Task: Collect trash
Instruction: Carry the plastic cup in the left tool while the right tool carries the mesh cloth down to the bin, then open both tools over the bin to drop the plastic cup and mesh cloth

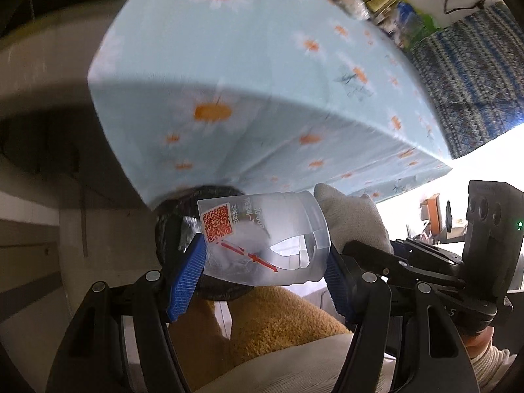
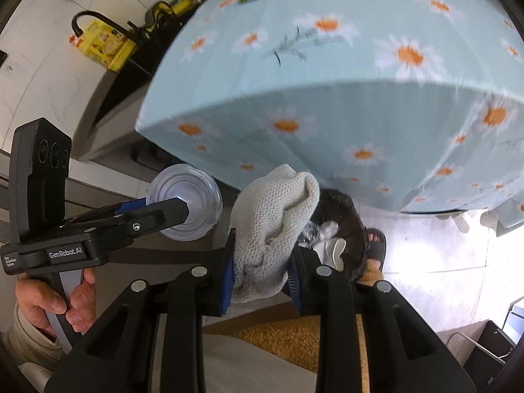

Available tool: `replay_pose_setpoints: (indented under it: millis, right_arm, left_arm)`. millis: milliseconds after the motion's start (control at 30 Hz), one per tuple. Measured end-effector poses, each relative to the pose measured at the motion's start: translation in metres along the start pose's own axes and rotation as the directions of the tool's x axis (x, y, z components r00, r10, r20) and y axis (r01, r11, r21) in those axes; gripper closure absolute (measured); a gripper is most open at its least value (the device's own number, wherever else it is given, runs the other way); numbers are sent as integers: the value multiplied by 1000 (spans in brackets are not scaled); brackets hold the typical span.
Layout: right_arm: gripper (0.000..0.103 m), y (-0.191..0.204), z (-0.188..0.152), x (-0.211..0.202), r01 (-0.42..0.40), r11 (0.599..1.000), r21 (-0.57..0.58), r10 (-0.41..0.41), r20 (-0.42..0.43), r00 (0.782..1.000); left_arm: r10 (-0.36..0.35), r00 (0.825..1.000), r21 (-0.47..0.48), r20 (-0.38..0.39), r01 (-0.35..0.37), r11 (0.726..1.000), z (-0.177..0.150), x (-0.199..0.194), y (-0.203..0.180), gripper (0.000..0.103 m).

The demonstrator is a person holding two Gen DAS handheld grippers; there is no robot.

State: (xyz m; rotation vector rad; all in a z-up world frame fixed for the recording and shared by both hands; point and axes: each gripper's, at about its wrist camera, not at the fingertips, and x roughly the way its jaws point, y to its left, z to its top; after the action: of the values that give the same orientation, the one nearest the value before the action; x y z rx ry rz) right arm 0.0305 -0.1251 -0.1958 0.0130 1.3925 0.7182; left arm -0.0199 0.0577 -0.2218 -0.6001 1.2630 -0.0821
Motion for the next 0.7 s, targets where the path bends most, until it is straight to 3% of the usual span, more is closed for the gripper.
replay_pose_setpoints:
  millis: [700]
  right_arm:
    - [73, -48, -22, 87, 72, 996, 43, -63, -198, 978]
  left_arm:
    - [28, 981, -90, -194, -46, 995, -26, 88, 36, 37]
